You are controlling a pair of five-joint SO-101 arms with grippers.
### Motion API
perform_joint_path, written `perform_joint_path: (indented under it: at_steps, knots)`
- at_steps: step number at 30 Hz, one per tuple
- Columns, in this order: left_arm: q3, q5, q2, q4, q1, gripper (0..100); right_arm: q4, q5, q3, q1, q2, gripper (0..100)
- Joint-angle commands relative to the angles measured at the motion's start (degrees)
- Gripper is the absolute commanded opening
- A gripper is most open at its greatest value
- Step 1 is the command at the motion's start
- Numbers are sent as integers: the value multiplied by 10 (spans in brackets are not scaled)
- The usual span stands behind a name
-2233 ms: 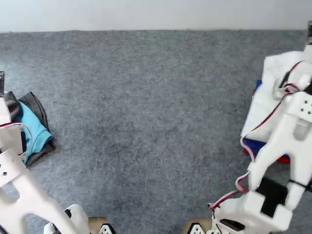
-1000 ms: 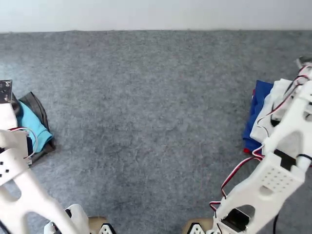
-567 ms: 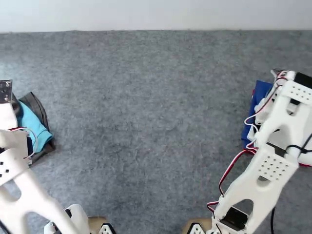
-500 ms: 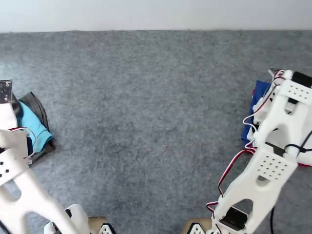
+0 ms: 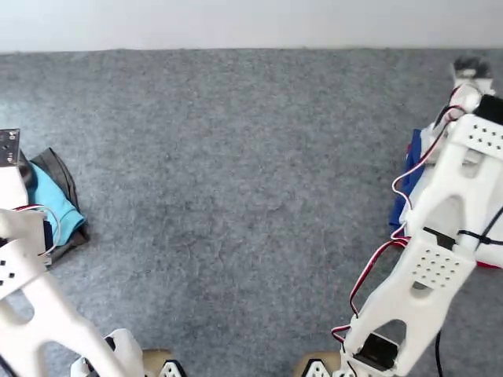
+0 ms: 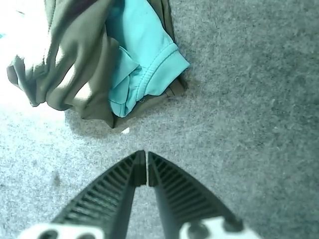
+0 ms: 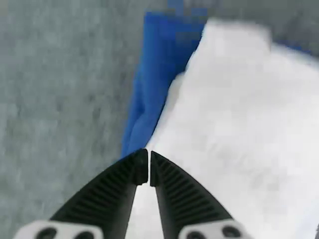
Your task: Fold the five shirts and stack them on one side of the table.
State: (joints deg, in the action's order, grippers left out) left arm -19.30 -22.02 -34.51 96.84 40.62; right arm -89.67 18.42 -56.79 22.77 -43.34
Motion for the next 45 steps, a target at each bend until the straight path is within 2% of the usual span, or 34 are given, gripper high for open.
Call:
perform_joint_path:
  at_steps: [1, 10, 13, 17, 29, 34, 36, 40, 45]
  knots:
    - [1, 0, -13, -2, 2, 15, 110, 3, -31, 15, -26, 9]
    - [1, 0, -13, -2, 2, 15, 335, 6, -33, 13, -153, 9]
    - [1, 0, -13, 0, 2, 15, 369, 4, -51, 11, -167, 9]
    - [1, 0, -13, 0, 2, 15, 296, 2, -119, 7, -148, 9]
    - [2, 1, -14, 7, 2, 17, -119, 2, -347, -47, -140, 9]
    - [-3, -1, -9, 23, 2, 19, -135, 2, -352, -55, -128, 9]
    - [-22, -3, -8, 18, 1, 32, -135, 3, -337, -54, -110, 9]
    - [-72, -3, -8, -26, 2, 117, -136, 3, -245, -58, -40, 9]
    - [-87, -8, -7, -79, 2, 160, -135, 4, 5, -58, 115, 9]
